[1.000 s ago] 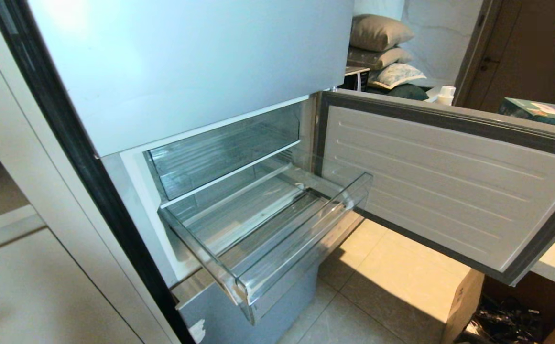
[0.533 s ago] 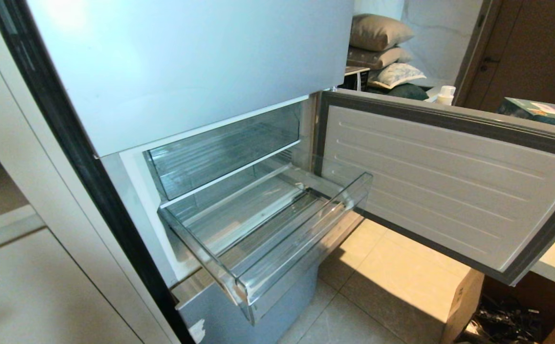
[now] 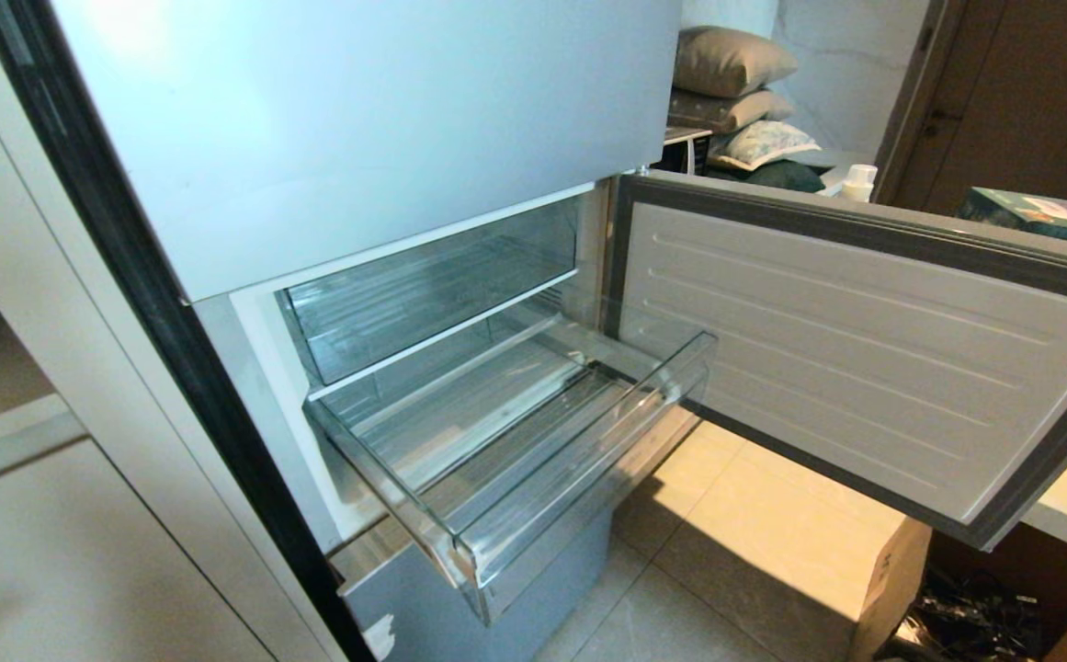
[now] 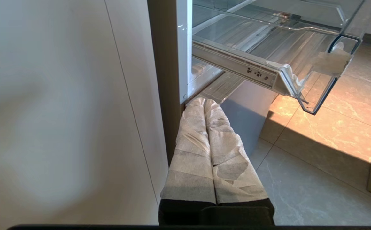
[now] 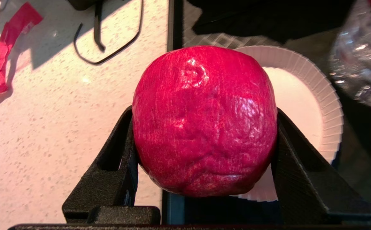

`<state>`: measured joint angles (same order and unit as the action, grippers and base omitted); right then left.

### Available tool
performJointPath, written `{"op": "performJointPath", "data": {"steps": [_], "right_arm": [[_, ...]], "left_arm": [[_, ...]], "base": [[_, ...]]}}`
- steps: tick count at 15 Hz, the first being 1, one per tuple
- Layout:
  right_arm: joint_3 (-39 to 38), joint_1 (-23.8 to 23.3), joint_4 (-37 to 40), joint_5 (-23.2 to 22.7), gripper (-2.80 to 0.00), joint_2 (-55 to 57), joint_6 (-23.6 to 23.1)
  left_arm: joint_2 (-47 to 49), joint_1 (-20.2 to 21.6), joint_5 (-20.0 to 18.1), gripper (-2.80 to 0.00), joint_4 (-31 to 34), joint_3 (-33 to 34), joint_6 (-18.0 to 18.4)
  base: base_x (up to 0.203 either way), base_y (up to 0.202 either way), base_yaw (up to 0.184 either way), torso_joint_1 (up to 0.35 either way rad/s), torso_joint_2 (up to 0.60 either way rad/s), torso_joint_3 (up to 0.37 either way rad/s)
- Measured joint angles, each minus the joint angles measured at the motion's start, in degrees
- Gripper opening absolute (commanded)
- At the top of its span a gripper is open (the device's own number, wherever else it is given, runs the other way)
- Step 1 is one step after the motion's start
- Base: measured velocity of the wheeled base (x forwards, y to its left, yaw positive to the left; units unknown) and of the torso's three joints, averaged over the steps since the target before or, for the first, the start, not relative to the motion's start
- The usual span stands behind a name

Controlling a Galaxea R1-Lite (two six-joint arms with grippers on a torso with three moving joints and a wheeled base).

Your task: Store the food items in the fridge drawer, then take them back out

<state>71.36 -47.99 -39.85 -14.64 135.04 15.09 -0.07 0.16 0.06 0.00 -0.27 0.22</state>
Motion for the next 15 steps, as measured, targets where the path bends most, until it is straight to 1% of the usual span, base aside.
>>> {"op": "performJointPath", "data": {"steps": [2, 3, 9, 15], "right_arm": [[0.7, -0.5, 0.8, -0.2, -2.80, 0.5, 0.0], [1.0, -0.8, 1.1, -0.4, 0.00, 0.7, 0.0], [1.1, -2.3, 2.3, -0.9, 0.00, 0.6, 0.0], [-1.3, -3.2, 2.2, -0.9, 0.00, -3.6, 0.2]], "left_arm": [[0.0, 0.0, 0.0, -2.80, 0.0, 0.0, 0.0], [0.0, 0.0, 0.0, -2.80, 0.0, 0.0, 0.0], [0.0, 0.0, 0.0, -2.80, 0.0, 0.0, 0.0], [0.0, 0.0, 0.0, -2.80, 0.0, 0.0, 0.0]], "base": [[0.000, 0.000, 0.000, 0.000, 0.00, 0.000], [0.000, 0.000, 0.000, 0.000, 0.00, 0.000], [0.000, 0.000, 0.000, 0.000, 0.00, 0.000], [0.000, 0.000, 0.000, 0.000, 0.00, 0.000]]}}
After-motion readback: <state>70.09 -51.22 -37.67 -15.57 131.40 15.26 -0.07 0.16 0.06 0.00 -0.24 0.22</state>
